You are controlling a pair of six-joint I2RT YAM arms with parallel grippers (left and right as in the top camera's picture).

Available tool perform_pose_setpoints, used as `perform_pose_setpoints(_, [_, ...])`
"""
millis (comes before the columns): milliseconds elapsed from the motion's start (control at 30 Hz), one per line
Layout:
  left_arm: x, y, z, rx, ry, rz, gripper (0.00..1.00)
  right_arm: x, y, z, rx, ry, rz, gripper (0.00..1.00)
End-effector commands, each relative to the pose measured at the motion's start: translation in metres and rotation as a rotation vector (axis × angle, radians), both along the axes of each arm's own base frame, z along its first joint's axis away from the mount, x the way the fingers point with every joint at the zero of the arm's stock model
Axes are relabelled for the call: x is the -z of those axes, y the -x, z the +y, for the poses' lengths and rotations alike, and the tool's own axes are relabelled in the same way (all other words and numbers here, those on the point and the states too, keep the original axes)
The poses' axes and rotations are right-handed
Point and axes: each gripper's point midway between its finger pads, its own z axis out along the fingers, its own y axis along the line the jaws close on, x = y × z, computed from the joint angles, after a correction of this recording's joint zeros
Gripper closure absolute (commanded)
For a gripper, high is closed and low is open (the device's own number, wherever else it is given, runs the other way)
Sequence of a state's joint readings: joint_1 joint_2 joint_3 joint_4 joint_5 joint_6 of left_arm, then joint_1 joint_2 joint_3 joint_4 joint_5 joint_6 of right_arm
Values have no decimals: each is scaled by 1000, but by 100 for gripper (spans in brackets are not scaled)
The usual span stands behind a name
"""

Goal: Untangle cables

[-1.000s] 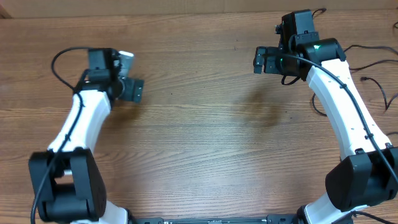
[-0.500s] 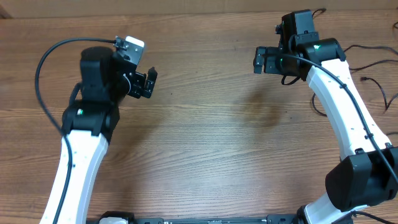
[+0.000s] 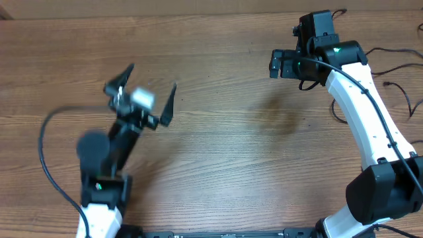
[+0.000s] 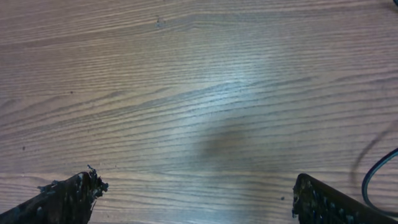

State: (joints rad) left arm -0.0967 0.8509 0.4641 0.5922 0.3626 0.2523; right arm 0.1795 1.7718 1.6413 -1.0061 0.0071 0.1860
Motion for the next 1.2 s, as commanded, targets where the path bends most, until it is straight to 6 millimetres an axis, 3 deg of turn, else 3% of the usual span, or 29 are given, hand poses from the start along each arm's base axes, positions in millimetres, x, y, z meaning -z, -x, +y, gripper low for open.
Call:
perform_pose_setpoints(0, [14,29,-6,54,5,-95,0,-12,2,2,-5,-7,-32,0])
perform_pose_setpoints(267, [39,66,9,-9,21,-181,0,-12,2,2,-5,-7,-32,0])
perform_pose_setpoints(467, [61,81,20,-64,39,-148,1,-12,2,2,-5,-7,-32,0])
perform_pose_setpoints(633, [67,92,34,-133,70,-124,1,-12,2,2,-5,-7,-32,0])
perform_pose_setpoints(833, [86,86,39,-160,64,-39,1,-12,2,2,-5,-7,-32,0])
perform_pose_setpoints(1067, [165,78,41,-183,31,289,0,-12,2,2,-5,-7,-32,0])
perform_pose_setpoints(1167, [163,77,46,-209,79,298,1,-12,2,2,-5,-7,-32,0])
